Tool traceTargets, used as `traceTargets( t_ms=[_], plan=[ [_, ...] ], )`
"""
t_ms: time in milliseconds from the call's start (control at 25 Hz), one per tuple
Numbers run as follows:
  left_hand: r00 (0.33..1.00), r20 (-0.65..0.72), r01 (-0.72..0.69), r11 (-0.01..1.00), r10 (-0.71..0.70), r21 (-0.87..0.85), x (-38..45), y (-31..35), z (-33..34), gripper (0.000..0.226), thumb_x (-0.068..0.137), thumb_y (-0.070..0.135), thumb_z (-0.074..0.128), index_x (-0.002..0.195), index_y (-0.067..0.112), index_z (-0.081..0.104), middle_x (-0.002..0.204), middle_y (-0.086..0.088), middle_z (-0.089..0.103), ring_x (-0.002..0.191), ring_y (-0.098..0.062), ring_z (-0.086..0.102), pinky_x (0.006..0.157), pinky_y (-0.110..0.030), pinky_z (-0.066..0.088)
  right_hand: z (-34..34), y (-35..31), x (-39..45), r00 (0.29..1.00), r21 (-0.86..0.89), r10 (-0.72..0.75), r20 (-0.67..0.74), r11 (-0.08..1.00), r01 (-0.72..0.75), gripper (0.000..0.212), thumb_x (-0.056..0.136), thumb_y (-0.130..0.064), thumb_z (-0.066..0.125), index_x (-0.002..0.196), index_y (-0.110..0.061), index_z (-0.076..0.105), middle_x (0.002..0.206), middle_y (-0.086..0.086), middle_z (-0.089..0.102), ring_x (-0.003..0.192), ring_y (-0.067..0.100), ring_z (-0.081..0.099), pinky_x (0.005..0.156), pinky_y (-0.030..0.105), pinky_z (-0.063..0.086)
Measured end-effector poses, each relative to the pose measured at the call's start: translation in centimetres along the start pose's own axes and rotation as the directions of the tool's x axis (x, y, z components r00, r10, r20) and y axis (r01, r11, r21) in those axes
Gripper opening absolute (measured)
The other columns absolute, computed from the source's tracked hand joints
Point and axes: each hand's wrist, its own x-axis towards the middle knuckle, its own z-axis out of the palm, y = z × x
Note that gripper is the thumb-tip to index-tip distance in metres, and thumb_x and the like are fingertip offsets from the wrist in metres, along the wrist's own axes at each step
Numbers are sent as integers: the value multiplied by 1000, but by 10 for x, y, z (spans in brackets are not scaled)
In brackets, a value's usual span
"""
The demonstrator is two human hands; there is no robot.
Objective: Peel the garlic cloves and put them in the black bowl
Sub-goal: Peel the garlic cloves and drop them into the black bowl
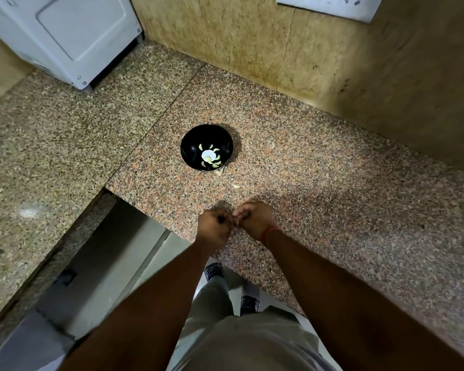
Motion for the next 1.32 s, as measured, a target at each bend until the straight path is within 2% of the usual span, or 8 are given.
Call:
traceTargets(
  t_ms=[120,240,520,720,880,1000,1120,1320],
  plan=[
    [999,16,36,996,-35,-78,-8,5,2,17,93,-2,69,78,3,75,70,-13,72,52,-23,64,53,-36,56,-2,-1,-7,998,-33,-58,-16,998,57,21,82,7,71,79,-12,78,81,2,77,79,19,75,72,21,60],
    [989,87,138,950,-118,-281,-18,16,5,8,95,-11,61,95,-18,65,67,-18,67,42,-19,57,43,-30,46,-2,2,-13,998,2,-45,-48,999,46,20,81,9,70,76,-9,78,77,5,77,76,23,75,72,27,63],
    [986,74,160,977,-151,-137,-19,24,8,12,90,0,73,78,-1,72,60,-17,70,45,-25,62,45,-34,53,-5,6,-15,998,-36,-41,-40,999,40,12,82,1,75,74,-8,78,74,6,75,64,12,68,70,28,61],
    [978,51,207,931,-201,-299,-20,24,14,10,92,-6,67,83,-9,69,70,-25,70,52,-32,66,53,-44,58,-4,9,-18,995,-5,-19,-100,1000,19,14,82,5,72,81,-9,76,82,5,76,80,21,72,78,30,61],
    [982,21,188,955,-188,-231,-17,29,16,3,89,-4,72,87,-5,70,79,-21,74,65,-31,74,63,-45,63,-9,5,-17,995,4,-26,-94,1000,26,11,81,10,72,81,-1,73,81,10,75,71,19,67,68,21,58],
    [989,8,150,980,-150,-134,-13,36,17,13,78,-5,82,85,-1,72,83,-15,75,76,-26,76,64,-39,65,-11,9,-14,996,8,-7,-94,1000,7,17,77,11,74,76,-6,75,73,6,75,69,17,72,69,29,63],
    [990,-39,129,986,-133,-108,-14,37,20,13,77,-2,84,79,3,72,79,-11,74,70,-20,74,61,-30,63,-10,11,-10,995,43,28,-93,999,-24,25,77,13,70,71,-11,76,69,4,75,71,23,75,72,42,65],
    [996,-19,-77,976,83,205,-15,27,20,6,81,14,82,80,20,81,77,5,76,63,-5,68,61,-13,54,-10,8,-8,993,47,56,-108,998,-51,22,81,8,72,76,-12,79,75,1,76,76,18,74,79,36,64]
  ],
)
